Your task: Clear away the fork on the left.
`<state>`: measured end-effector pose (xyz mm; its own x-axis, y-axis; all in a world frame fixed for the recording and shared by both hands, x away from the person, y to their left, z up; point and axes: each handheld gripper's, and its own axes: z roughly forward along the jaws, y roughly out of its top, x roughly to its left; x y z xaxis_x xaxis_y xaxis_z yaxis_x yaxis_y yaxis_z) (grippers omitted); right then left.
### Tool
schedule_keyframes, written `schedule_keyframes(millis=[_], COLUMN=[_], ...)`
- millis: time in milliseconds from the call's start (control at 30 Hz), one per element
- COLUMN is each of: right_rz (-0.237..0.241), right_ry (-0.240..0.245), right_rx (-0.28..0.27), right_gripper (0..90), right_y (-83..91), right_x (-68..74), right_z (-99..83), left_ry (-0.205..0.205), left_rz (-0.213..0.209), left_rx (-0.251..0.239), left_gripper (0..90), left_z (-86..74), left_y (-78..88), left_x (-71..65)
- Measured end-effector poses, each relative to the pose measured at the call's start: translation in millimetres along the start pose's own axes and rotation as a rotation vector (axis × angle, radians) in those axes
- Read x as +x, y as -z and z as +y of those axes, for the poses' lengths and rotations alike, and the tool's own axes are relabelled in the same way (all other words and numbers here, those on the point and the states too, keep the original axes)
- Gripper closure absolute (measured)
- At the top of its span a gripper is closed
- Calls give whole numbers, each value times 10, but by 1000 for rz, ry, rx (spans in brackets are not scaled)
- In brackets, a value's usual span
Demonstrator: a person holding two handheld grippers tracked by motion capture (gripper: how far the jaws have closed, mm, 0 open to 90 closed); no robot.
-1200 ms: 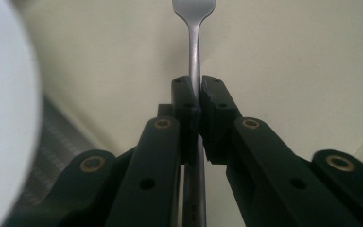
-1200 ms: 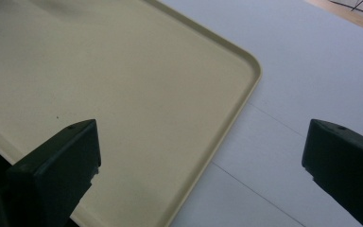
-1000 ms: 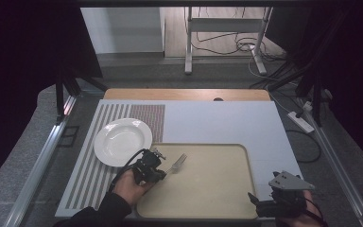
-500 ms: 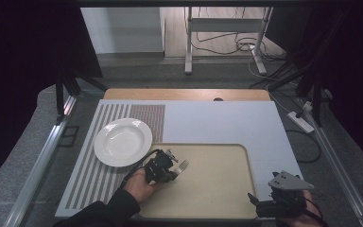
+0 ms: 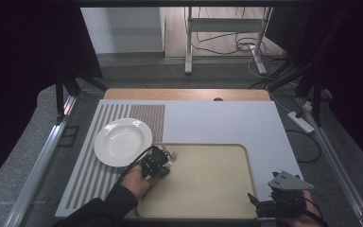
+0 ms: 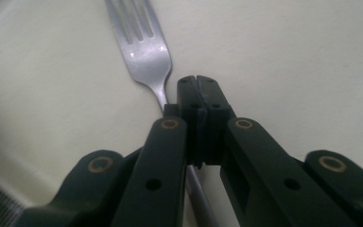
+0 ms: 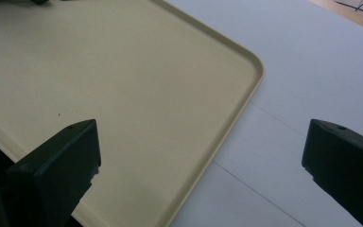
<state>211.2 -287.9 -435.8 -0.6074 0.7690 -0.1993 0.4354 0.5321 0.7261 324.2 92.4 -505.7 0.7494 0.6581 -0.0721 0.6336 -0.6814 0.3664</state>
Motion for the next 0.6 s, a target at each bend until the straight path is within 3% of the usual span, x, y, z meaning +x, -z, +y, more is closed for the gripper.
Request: schedule_keyframes(millis=[233,600], right_rz=[1,0], right_ry=[2,8], right_rx=[-1,1], right_gripper=[0,0], right_y=[1,2], right_x=[4,10], right_z=[0,1], left_ry=[53,109], left_rz=[-4,8], left_rx=[-2,5], left_gripper=[887,886], left_z=[-78,-166], left_y=[34,78], left_x=[187,360])
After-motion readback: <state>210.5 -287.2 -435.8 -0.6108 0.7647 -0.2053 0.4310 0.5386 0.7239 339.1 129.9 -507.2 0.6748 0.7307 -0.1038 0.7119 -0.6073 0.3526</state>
